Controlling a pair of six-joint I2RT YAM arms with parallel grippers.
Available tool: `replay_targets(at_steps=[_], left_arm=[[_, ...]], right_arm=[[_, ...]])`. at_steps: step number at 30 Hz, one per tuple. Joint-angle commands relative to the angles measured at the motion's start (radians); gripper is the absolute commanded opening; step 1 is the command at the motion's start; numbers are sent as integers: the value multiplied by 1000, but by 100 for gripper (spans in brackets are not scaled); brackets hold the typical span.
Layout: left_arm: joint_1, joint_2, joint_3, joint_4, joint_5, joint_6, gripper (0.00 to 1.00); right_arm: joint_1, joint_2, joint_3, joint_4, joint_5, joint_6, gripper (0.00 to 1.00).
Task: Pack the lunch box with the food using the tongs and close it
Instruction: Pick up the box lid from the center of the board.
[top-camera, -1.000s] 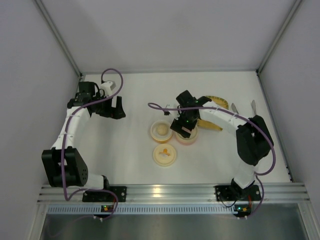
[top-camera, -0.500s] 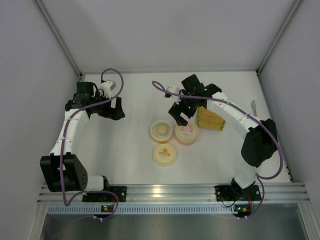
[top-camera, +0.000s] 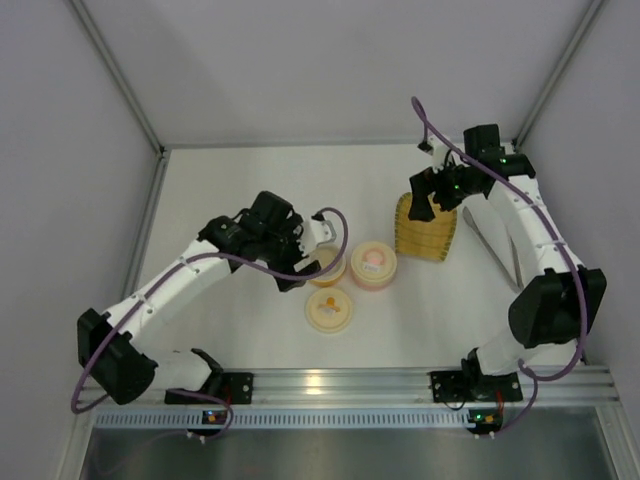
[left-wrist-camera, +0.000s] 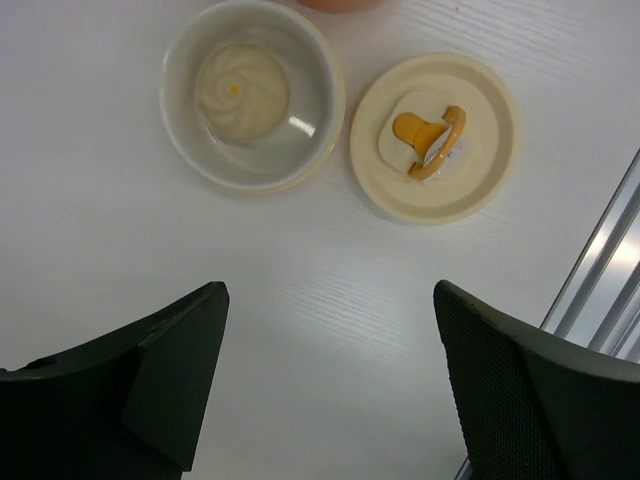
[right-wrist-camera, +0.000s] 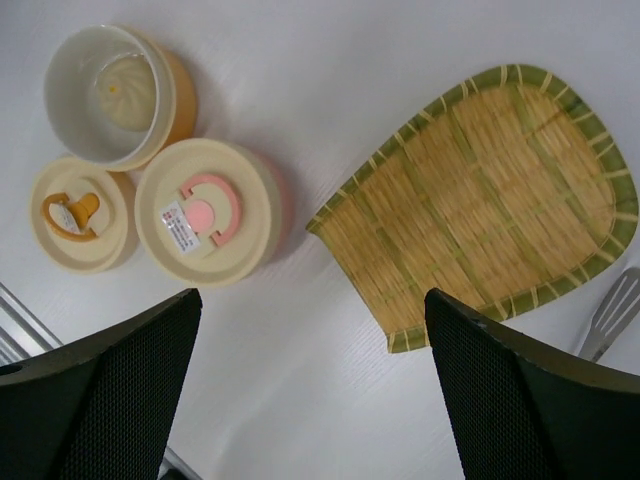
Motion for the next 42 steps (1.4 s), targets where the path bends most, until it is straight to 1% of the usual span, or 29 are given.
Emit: replay_targets(at_steps=[1, 4, 8, 12, 18, 21, 25, 27, 31, 34, 38, 42], left_arm=[[-108, 36, -17, -54, -101, 79, 88], [-214, 74, -40, -19, -137, 97, 84], [-277, 145, -33, 33, -108, 86, 73], [-286, 215, -42, 115, -105, 89, 69], [-297, 262, -57, 224, -74, 92, 64], [-303, 268, -86, 247, -42, 128, 61], [-308, 259, -114, 232, 32, 168, 61], [-312, 243, -126, 230, 46, 184, 61], [-314, 248, -128, 230, 47, 186, 59], [-318, 259, -147, 259, 49, 182, 57], [-326, 285, -178, 316, 0, 185, 52], [-326, 325, -178, 339, -19, 180, 49]], right_arm=[[-52, -84, -60, -31, -71, 8, 92], [-90, -114, -97, -28, -79, 9, 92], [-116, -131, -120, -18, -91, 25, 92], [-126, -146, -135, -1, -99, 49, 92], [-127, -148, -149, 16, -105, 61, 91], [-127, -151, -157, 24, -108, 68, 91], [-132, -151, -163, 30, -106, 66, 91], [-136, -146, -164, 32, -112, 66, 91], [-136, -140, -169, 38, -122, 72, 91], [-138, -137, -171, 45, -128, 78, 91], [-136, -138, -172, 48, -128, 80, 91], [-138, -135, -174, 48, -129, 80, 91]])
